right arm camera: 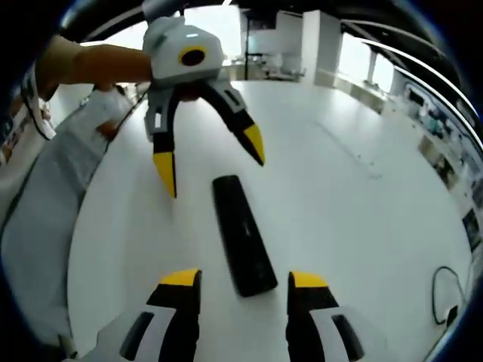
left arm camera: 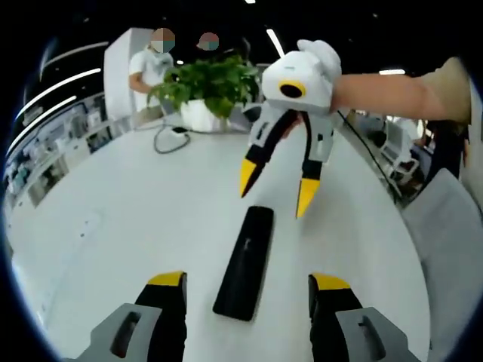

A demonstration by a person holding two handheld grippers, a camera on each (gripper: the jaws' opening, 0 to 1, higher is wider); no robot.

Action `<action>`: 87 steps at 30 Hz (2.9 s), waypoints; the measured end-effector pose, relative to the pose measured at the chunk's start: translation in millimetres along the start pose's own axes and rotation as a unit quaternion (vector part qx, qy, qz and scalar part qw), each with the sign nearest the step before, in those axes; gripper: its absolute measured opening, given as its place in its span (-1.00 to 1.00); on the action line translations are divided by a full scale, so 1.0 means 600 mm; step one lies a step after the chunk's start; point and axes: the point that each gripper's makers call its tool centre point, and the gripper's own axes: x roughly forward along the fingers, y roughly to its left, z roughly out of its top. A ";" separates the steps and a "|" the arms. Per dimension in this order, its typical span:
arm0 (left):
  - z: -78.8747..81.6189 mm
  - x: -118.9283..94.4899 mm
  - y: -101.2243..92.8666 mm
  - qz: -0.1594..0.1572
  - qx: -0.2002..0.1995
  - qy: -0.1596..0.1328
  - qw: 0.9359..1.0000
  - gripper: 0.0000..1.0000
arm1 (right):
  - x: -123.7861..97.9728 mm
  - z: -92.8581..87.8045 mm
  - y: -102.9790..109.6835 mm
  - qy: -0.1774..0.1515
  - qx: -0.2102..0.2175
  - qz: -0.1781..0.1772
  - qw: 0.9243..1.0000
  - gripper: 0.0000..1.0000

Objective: Press the specified remote control buttons in sequence, fully releasing each button before pressing the next.

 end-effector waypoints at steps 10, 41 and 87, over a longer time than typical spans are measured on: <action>-0.007 0.017 0.002 -0.009 0.003 0.020 1.000 0.23 | 0.024 -0.008 -0.007 0.023 -0.007 0.012 1.000 -0.20; -0.034 0.041 0.002 -0.018 0.048 0.073 0.996 -0.24 | 0.038 -0.018 -0.008 0.073 -0.069 0.013 0.995 -0.56; -0.031 0.029 -0.006 -0.024 0.082 0.125 0.988 -0.53 | 0.027 -0.019 -0.001 0.094 -0.079 0.017 0.992 -0.59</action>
